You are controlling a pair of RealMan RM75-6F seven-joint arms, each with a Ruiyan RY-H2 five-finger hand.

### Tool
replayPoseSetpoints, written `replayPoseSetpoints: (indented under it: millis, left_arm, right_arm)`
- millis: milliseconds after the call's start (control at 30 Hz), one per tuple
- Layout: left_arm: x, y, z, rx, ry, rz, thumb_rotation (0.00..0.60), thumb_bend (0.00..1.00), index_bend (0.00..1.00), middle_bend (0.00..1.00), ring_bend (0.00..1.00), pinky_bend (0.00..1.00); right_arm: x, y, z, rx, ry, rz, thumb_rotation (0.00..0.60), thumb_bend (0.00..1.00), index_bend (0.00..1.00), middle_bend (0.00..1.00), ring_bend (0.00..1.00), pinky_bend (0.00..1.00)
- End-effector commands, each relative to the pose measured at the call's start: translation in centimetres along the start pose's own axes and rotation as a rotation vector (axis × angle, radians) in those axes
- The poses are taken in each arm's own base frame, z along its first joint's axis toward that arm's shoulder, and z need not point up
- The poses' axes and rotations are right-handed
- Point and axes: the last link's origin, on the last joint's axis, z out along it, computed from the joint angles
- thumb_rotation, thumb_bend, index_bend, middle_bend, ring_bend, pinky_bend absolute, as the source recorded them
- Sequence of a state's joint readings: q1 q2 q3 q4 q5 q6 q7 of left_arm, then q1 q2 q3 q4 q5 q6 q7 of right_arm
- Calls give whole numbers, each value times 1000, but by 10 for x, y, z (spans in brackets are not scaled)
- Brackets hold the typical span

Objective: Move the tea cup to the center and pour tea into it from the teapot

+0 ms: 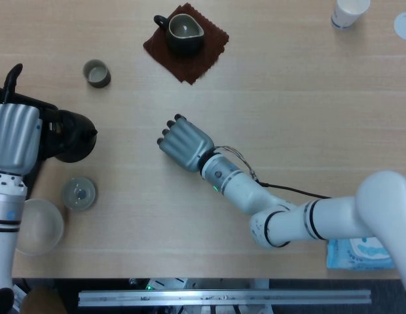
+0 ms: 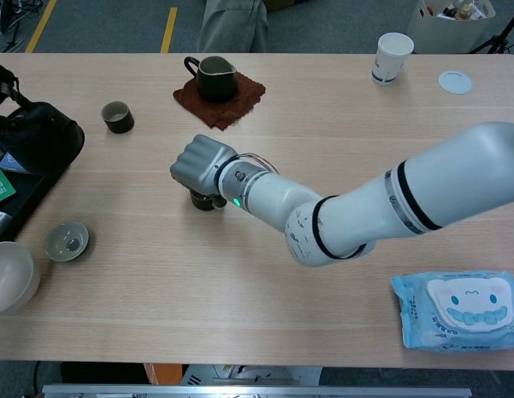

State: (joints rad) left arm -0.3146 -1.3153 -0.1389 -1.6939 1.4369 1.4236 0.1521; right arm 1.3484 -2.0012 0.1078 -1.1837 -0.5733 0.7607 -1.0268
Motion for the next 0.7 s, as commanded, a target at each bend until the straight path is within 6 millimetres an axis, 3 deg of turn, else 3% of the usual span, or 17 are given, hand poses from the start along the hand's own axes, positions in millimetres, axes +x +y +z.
replayPoseSetpoints:
  millis: [33,367,633,700]
  left_arm:
    - [-1,-1,0,2,-2,-1,525,265,1000,1000,881,46]
    - [-2,-2,-1,4,2,-11,518,265,1000,1000,879,46]
    - [-2,-2,-1,4,10,-15,518,265,1000,1000,878,46]
    - [-3,-2,-1,5,9,-15,520,265,1000,1000,878,46]
  right_arm:
    - [0,-1,0,4,-1,-6,600,281,455,350,241,274]
    - [-4,0,-2,20,-23,-34,600,288,243,264,147,178]
    - [1,4,-5,29,-14,-13,600,298,140,202,100,131]
    - [22,3,-4,37,30,-9,600,298,114,178,84,115]
